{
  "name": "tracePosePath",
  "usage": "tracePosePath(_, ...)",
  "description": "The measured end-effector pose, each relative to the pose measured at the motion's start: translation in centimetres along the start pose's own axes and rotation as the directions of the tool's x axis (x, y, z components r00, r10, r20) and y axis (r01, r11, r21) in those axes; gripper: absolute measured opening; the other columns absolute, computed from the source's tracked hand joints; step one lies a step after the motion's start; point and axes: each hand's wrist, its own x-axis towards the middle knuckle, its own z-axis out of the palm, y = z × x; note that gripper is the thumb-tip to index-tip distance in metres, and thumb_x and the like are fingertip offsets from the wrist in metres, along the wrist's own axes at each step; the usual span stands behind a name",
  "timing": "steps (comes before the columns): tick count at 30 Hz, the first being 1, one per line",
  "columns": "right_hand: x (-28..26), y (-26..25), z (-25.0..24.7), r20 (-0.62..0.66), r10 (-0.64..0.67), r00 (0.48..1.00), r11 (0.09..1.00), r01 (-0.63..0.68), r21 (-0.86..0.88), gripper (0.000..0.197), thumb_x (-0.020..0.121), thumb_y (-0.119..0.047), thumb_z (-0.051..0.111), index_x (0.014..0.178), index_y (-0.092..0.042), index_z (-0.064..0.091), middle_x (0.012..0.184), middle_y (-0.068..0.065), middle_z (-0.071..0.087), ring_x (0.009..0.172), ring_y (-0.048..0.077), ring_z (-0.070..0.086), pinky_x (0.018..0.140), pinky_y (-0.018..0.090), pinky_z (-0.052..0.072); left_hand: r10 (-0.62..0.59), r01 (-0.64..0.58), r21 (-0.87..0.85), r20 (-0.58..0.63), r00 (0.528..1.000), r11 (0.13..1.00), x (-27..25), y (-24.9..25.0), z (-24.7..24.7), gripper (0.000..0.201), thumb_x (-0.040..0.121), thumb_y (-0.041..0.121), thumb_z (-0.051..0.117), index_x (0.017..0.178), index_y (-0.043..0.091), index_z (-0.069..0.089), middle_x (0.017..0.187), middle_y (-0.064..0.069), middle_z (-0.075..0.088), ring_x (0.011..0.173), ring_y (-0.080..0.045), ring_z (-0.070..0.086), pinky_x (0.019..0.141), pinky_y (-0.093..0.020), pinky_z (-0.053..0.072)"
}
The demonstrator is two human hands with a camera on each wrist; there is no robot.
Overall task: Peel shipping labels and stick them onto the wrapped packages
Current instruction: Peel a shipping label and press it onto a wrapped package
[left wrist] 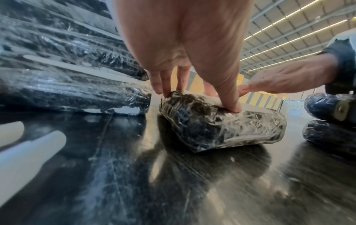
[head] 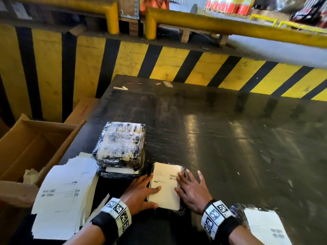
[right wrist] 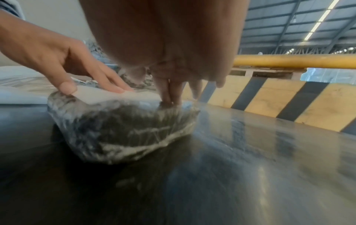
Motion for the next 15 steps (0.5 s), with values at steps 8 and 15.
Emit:
tracePosePath(8, -0.1, -4.1, 0.9, 0.048, 0.022, 0.999, 1.0, -0.022, 0.001, 0.092, 0.084, -0.058, -0.02, 0.142, -0.018, 0.041, 0.152, 0.001, 0.035, 0.14, 0.027, 0.032, 0.112, 0.059, 0.008, 0.27, -0.253, 0.295, -0.019, 0.963, 0.921, 0.7, 0.2, -0.9, 0.062, 0.09, 0.055, 0.046, 0.142, 0.025, 0.037, 0.158, 0.003, 0.009, 0.145, -0.018, -0.01, 0.119, -0.043, 0.0)
tracePosePath(15, -3.6, -3.7, 3.7, -0.093, 0.24, 0.966, 0.97, -0.234, 0.07, 0.069, 0.098, -0.048, 0.003, 0.12, -0.025, 0.064, 0.13, -0.01, 0.06, 0.122, 0.02, 0.057, 0.106, 0.053, 0.009, 0.261, -0.241, 0.184, -0.09, 0.961, 0.953, 0.6, 0.3, -0.6, 0.062, 0.093, 0.059, 0.029, 0.145, 0.025, 0.033, 0.157, 0.007, 0.017, 0.145, -0.008, 0.006, 0.116, -0.029, -0.003)
